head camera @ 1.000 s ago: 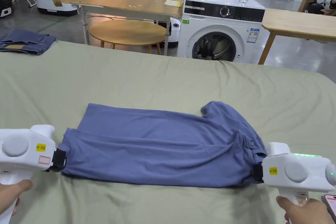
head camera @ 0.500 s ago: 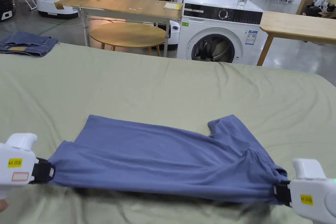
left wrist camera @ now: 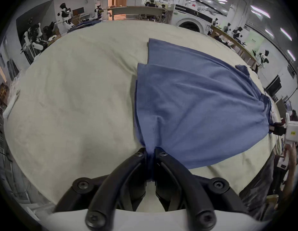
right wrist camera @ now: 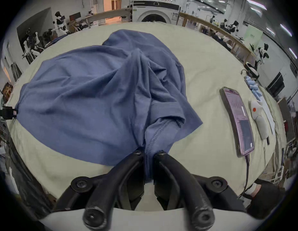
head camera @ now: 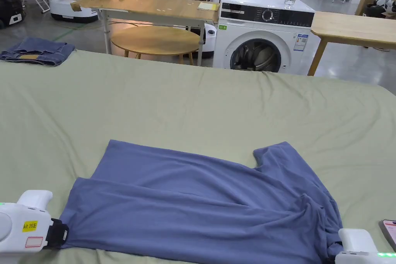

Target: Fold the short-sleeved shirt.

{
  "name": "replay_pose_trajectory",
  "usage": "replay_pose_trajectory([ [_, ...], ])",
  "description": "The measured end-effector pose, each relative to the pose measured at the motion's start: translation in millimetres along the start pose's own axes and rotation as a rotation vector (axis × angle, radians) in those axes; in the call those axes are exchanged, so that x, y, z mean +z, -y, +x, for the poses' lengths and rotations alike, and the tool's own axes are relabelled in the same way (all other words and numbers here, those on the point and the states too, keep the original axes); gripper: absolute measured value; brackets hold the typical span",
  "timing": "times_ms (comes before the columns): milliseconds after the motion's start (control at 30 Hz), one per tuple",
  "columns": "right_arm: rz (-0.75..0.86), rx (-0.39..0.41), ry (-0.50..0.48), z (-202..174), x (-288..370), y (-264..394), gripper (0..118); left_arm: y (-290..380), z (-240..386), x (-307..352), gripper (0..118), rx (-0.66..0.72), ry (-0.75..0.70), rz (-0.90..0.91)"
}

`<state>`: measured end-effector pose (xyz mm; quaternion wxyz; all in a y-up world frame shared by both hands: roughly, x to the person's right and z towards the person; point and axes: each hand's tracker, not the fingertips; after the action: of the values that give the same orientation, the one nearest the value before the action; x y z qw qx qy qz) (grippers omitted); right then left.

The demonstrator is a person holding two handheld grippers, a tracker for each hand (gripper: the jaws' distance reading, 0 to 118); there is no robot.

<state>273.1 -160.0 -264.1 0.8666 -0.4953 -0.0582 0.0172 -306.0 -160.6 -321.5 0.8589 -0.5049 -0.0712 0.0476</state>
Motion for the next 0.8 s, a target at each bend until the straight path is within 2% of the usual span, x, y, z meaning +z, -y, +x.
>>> replay_pose_trajectory([
  [67,-0.007,0.004,0.017,-1,9,-5,13,-4,4,5,2,-0.002,-0.002,0.003],
  [133,0.067,0.023,0.075,-6,28,-13,32,-11,4,11,3,-0.017,-0.024,0.039],
  [233,0.175,-0.005,0.084,-12,53,-28,46,-20,18,29,26,-0.039,-0.042,0.136],
  [300,0.257,-0.038,0.038,-19,65,-38,46,-27,25,41,33,-0.047,-0.026,0.213],
  [400,0.392,-0.050,0.009,-36,74,-50,46,-35,41,56,34,-0.084,-0.021,0.338],
  [467,0.480,-0.051,0.021,-50,77,-55,37,-36,50,63,34,-0.107,-0.047,0.425],
  [500,0.509,-0.061,0.015,-57,78,-59,23,-35,55,67,34,-0.110,-0.070,0.485],
  [533,0.546,-0.081,-0.011,-62,78,-62,0,-36,60,70,34,-0.104,-0.076,0.527],
  [567,0.575,-0.097,-0.029,-66,80,-64,0,-36,63,72,31,-0.102,-0.077,0.557],
  [600,0.593,-0.094,-0.061,-71,78,-68,0,-38,66,73,23,-0.107,-0.068,0.577],
  [633,0.595,-0.089,-0.077,-77,78,-72,0,-39,70,73,7,-0.111,-0.078,0.590],
  [667,0.614,-0.091,-0.093,-81,77,-74,0,-41,73,73,0,-0.115,-0.105,0.614],
  [800,0.663,-0.076,-0.081,-99,72,-84,0,-61,72,65,0,-0.108,-0.116,0.647],
])
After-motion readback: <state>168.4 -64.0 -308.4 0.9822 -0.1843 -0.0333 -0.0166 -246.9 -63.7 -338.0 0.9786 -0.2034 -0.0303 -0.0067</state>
